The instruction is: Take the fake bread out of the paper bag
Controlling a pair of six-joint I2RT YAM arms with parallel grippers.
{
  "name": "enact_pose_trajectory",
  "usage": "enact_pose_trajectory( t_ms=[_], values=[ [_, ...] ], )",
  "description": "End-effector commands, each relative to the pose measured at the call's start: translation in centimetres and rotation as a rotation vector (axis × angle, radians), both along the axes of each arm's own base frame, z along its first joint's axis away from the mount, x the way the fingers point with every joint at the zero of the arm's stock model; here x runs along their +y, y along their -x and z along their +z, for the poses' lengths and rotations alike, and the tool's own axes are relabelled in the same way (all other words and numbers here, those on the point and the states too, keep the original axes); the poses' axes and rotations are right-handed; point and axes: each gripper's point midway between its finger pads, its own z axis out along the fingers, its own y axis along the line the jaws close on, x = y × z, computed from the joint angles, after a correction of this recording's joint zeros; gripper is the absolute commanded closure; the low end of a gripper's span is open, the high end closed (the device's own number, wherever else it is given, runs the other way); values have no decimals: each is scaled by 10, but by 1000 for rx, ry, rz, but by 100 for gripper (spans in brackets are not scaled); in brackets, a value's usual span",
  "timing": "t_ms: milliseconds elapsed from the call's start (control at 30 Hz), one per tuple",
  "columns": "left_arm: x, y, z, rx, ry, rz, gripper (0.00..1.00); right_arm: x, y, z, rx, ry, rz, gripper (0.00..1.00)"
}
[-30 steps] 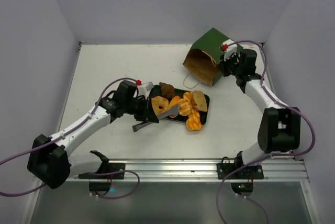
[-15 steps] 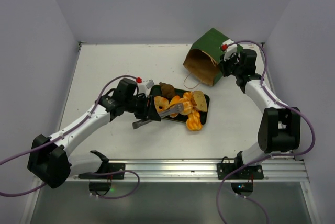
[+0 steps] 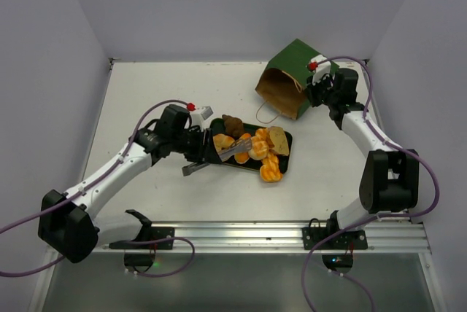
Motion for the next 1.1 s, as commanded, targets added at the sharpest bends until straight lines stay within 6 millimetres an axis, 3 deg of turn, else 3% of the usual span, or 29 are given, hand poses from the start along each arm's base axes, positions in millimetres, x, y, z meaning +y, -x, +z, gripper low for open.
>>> enact_pose_trajectory(
  t_ms=[0,300,400,567,600,667,767,867,967,1067],
  values=[
    [4,-6,27,-78,10,4,56,-1,-1,20,-63,-5,3,100],
    [11,-17,69,-180,12,48,58,-1,0,21,-65,-6,8,100],
    [25,-40,76,-259,-44,151,59,-1,1,22,-64,-7,9,100],
    [70,-100,59,-401,-227,422,62,-4,3,25,-64,-24,11,100],
    [81,-118,53,-439,-279,484,62,-18,2,26,-62,-32,-18,100],
    [94,-140,53,-494,-319,551,62,-21,3,27,-61,-38,-22,100],
    [116,-172,40,-549,-418,617,62,-25,4,29,-65,-49,-27,100],
    [137,-194,10,-542,-543,620,61,-28,5,29,-62,-60,-31,100],
    [153,-212,-45,-448,-616,595,59,-28,6,29,-57,-66,-26,100],
    [165,-215,-81,-373,-620,585,57,-31,7,31,-55,-74,-29,100]
  ],
)
